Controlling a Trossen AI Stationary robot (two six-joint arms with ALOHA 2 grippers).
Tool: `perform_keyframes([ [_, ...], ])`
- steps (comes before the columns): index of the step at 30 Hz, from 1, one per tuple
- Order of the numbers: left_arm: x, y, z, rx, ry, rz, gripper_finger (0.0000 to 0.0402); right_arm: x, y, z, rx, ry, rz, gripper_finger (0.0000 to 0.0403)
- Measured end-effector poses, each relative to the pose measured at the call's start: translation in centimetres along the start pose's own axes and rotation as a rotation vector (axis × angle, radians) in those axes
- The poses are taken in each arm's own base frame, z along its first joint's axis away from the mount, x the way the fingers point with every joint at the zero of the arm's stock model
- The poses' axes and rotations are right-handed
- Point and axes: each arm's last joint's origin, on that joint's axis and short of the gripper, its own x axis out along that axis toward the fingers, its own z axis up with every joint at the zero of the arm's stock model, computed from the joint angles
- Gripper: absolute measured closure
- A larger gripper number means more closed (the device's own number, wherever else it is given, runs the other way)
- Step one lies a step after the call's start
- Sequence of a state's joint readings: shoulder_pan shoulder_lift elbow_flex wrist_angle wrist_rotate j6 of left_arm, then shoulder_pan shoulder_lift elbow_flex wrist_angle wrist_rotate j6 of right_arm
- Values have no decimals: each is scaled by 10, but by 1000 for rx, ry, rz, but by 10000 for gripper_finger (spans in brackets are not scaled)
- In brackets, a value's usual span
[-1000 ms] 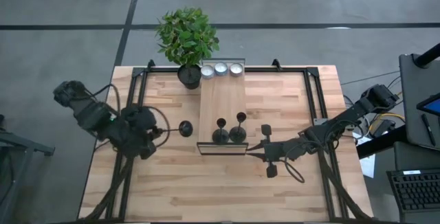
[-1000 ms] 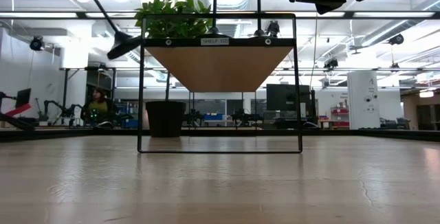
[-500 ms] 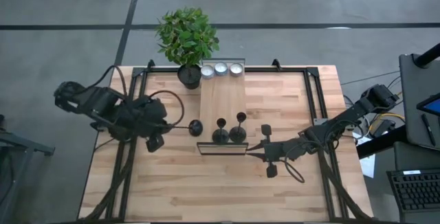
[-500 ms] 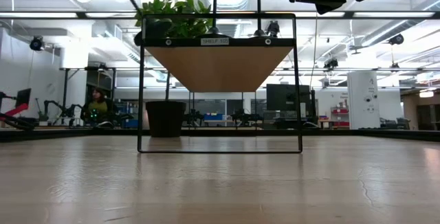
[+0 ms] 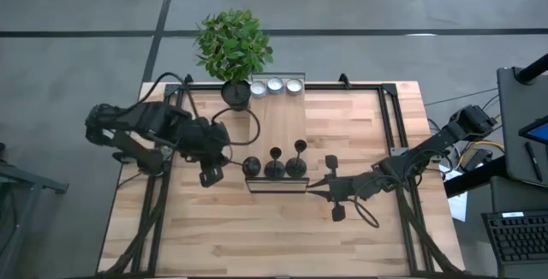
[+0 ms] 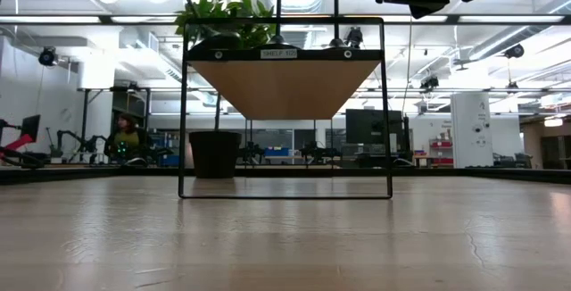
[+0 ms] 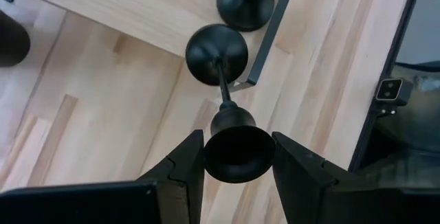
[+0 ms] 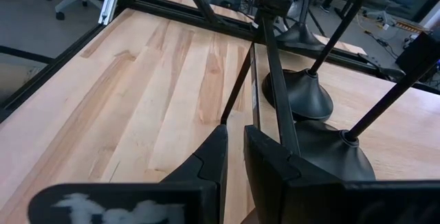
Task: Pick & Place candle stick holders
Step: Put the black candle holder on the shelf
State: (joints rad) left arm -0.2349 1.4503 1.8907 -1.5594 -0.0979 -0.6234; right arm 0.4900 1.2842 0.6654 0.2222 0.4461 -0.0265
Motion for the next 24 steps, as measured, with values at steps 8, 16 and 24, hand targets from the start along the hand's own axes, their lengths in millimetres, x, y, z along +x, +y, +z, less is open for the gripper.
perform_keyframes([
  [8,-1,-2,24,13,-3,-41,270,0,0,-2,-2,6,0,360],
  [16,7,-2,33,-6,48,-94,270,0,0,-2,-3,6,0,360],
  [24,7,-1,34,-39,66,-119,270,0,0,-2,1,6,0,360],
])
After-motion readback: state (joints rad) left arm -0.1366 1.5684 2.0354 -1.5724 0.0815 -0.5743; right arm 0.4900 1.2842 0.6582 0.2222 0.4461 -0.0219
